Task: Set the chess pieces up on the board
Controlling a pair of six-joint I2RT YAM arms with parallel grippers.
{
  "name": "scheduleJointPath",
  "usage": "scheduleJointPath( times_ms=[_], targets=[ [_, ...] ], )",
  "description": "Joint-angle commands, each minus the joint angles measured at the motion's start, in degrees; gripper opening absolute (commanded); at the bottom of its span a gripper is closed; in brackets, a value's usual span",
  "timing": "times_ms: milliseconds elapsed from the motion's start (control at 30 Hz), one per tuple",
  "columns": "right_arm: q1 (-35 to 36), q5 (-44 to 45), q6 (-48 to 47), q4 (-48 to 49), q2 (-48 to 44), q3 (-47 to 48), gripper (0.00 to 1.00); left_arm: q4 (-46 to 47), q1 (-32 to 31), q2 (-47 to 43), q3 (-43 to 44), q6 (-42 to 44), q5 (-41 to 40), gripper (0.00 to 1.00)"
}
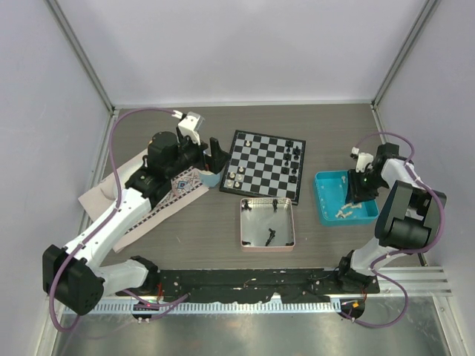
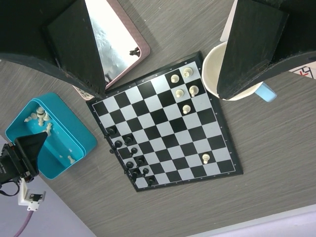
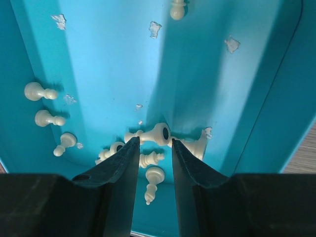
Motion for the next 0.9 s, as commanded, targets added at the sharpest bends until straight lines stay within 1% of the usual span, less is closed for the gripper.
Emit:
scheduleJointPath(
  times_ms=[0,167,267,400,467,533,633,733,867],
  targets=[
    [0.0,1.0,-0.3,0.7,0.2,-0.4,0.38,4.1,0.0,-0.1,0.1,-0.2,2.1,1.0],
    [0.0,1.3,0.1,2.3,1.2,-1.4,0.38,4.1,0.0,0.2,0.0,-1.0,3.2,1.0],
    [0.0,1.0,0.1,2.7,2.1,-1.5,0.35,4.1,-0.1,0.3,0.0,-1.4,3.9,1.0],
    [0.0,0.7,0.1,3.0,2.6,-1.5,0.25,4.1,0.0,0.3,-0.1,-2.0,4.2,1.0],
    [0.0,0.4,0.1,3.1,2.6,-1.5,0.17,4.5,0.0,0.4,-0.3,-2.7,4.7,1.0],
    [0.0,0.1,0.3,3.1,2.7,-1.5,0.1,5.0,0.0,0.7,-0.3,-3.0,6.3,1.0],
    [0.0,-0.9,0.6,3.1,2.2,-1.5,0.05,6.2,0.0,1.7,0.0,-4.3,9.7,1.0],
    [0.0,-2.0,1.2,3.1,0.7,-1.1,0.03,8.6,-0.1,3.7,0.3,-7.0,14.9,1.0],
    [0.0,-4.0,2.1,2.8,-1.0,-0.4,0.02,9.4,-0.5,7.4,2.2,-10.2,19.7,1.0]
  ],
)
